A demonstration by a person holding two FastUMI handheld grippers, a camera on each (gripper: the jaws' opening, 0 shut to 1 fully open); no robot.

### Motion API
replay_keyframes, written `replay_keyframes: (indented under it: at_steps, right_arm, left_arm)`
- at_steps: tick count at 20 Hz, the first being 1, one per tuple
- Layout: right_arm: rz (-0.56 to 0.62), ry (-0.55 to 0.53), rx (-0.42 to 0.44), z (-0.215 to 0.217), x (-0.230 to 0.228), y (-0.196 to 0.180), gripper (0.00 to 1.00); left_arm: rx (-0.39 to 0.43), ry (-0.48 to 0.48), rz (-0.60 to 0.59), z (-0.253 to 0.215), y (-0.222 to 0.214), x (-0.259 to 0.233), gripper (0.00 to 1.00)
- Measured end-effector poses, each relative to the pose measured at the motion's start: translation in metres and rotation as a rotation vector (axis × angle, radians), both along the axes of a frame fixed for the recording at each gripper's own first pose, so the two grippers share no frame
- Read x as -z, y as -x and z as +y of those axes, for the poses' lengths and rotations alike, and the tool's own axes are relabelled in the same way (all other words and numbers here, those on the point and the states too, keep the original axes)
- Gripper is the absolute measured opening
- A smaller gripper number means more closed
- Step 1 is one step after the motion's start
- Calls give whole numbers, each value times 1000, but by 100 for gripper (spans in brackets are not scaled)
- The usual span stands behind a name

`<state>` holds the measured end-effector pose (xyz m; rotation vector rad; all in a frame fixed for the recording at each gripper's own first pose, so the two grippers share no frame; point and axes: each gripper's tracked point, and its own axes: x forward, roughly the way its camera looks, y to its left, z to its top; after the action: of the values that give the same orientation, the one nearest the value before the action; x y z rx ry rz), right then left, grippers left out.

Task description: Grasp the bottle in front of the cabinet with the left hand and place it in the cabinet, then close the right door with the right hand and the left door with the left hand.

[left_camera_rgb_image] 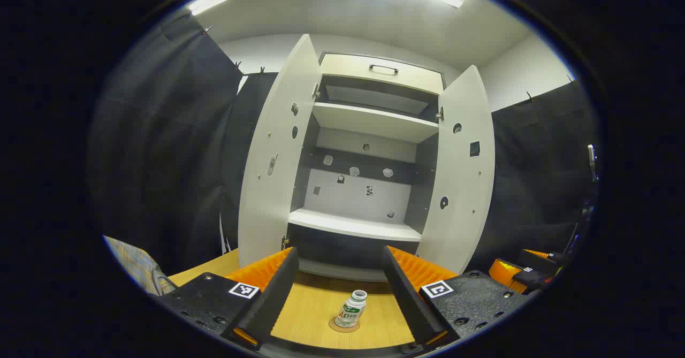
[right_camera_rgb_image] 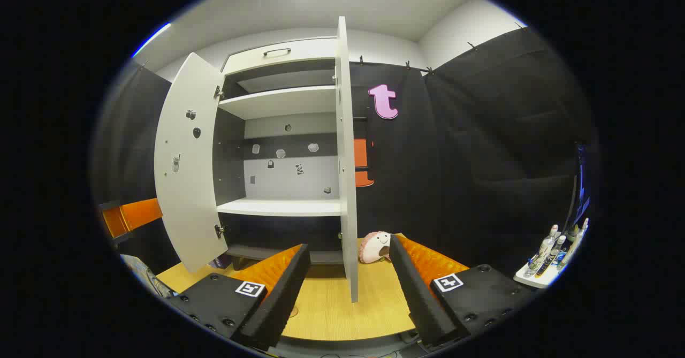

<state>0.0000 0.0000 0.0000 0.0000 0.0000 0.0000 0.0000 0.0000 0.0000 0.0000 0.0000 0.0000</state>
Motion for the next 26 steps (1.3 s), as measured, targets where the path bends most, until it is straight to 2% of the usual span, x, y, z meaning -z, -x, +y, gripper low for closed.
replay_keyframes:
  at_steps: [10,18,22,26]
  right_arm:
    - [-1,21,-19,9,0,0,98]
    - [23,17,-18,13,8,5,98]
    - [42,12,-8,12,10,5,98]
    - [58,33,0,10,12,5,98]
  left_arm:
    - [17,-12,-12,-2,-2,-3,95]
    - [30,-9,7,2,-1,12,95]
    - [63,-51,-4,-6,-11,38,95]
    - [100,-80,43,-17,-27,96,95]
